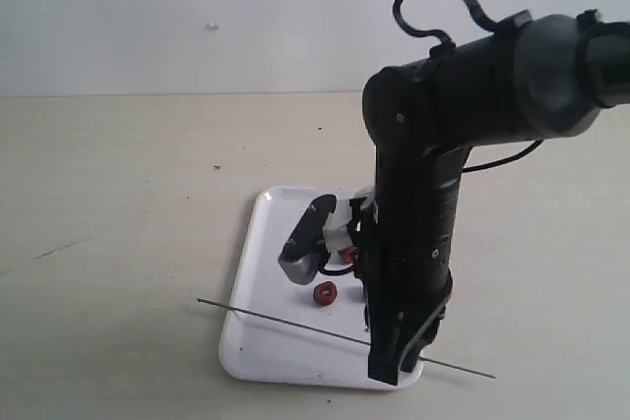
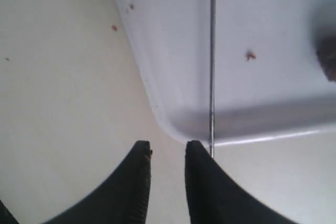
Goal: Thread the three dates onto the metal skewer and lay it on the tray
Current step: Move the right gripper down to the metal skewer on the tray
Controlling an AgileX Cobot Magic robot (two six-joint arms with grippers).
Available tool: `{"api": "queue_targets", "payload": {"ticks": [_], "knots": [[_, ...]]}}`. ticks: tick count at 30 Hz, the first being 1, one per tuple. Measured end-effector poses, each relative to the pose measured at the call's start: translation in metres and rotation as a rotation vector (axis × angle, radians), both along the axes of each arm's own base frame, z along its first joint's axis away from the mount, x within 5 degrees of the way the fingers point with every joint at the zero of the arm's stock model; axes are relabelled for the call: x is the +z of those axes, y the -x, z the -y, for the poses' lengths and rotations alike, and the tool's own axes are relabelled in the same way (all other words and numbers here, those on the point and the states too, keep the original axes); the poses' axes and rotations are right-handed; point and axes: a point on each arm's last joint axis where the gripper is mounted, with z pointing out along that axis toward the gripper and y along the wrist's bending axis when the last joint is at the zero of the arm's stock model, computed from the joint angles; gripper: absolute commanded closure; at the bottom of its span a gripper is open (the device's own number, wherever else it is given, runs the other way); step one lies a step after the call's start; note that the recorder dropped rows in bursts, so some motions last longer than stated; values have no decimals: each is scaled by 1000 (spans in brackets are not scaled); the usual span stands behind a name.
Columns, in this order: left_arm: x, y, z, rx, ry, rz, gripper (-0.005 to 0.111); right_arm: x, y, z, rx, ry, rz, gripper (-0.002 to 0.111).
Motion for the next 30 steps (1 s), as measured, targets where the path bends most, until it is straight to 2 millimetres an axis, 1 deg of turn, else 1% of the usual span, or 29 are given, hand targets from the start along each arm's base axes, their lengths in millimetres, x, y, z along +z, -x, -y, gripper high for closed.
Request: {"api": "queue_targets", "payload": {"ticks": [1, 4, 9, 12, 14, 16, 18, 20, 22, 24, 25, 27, 30], "knots": [[0, 0, 0, 0, 0, 0, 107, -4, 0, 2, 2, 31, -16, 82], [0, 0, 0, 0, 0, 0, 107, -9, -2, 6, -2, 90, -4, 82], [0, 0, 0, 0, 0, 0, 107, -9, -8, 14, -97, 191, 64, 82], [0, 0, 0, 0, 0, 0, 107, -8, -8, 20, -126, 263, 78, 82], [0, 0, 0, 0, 0, 0, 107, -6, -9, 22, -141, 281, 88, 82], [0, 0, 0, 0, 0, 0, 107, -3, -8, 22, -150, 237, 147, 82], [0, 0, 0, 0, 0, 0, 107, 8, -6, 21, -160, 141, 245, 82], [0, 0, 0, 0, 0, 0, 107, 19, 1, 22, -145, 43, 325, 82], [0, 0, 0, 0, 0, 0, 107, 25, 14, 27, -79, -13, 366, 82], [0, 0, 0, 0, 0, 0, 107, 21, 28, 36, -8, -7, 350, 82], [0, 0, 0, 0, 0, 0, 107, 14, 38, 41, 75, 8, 322, 82], [0, 0, 0, 0, 0, 0, 107, 10, 41, 43, 130, 11, 315, 82], [0, 0, 0, 0, 0, 0, 107, 10, 39, 41, 127, -7, 334, 80]]}}
